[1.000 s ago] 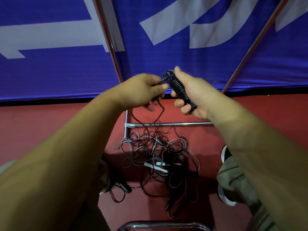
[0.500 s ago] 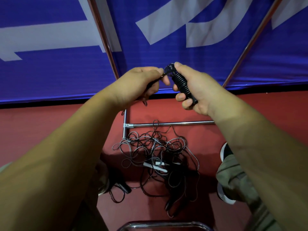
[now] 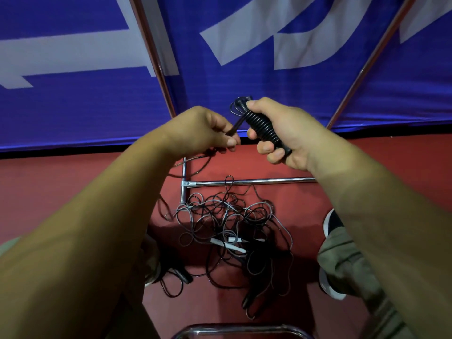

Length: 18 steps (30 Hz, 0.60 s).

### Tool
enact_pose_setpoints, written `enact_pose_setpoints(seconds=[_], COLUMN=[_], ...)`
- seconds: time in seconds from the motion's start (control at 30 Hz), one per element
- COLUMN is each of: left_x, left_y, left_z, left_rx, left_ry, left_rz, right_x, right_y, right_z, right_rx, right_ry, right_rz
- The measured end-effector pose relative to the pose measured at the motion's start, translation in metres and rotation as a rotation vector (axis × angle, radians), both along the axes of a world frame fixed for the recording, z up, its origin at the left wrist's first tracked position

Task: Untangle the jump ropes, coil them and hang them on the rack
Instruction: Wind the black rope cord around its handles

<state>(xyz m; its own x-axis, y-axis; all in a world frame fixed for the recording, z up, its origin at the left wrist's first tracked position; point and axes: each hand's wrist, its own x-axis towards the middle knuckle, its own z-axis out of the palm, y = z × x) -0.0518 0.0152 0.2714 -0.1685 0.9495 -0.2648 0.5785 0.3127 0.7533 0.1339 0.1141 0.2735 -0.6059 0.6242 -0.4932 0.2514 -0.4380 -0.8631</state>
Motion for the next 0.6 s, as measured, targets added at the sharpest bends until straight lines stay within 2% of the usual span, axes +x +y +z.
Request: enact_pose_setpoints(seconds=[0.2,0.3,0.47,0.6], left_x=[0.002,0.003,-0.003,0.002], left_y=[-0.001,-0.001,-0.004,0.001], left_z=[-0.003,-0.004,-0.001,0.005], left_rx=[-0.032,0.018,0.046,0.089], left_ry=[0.047,0.084,0.111,0.008], left_rz=[-0.018,-0.022,-0.179,-0.102], right_x=[0.003,0.007,0.008,0.008], right_y=[-0.007,-0.010,-0.023,-0.032], right_z=[0.005,0.008,0.006,0.000], right_rx=[-0.067,-0.123,-0.234,-0.325], right_ry=[-0.028,-0.058,-0.067,-0.079], right_rz=[0.227,0.339,0.529,0.695])
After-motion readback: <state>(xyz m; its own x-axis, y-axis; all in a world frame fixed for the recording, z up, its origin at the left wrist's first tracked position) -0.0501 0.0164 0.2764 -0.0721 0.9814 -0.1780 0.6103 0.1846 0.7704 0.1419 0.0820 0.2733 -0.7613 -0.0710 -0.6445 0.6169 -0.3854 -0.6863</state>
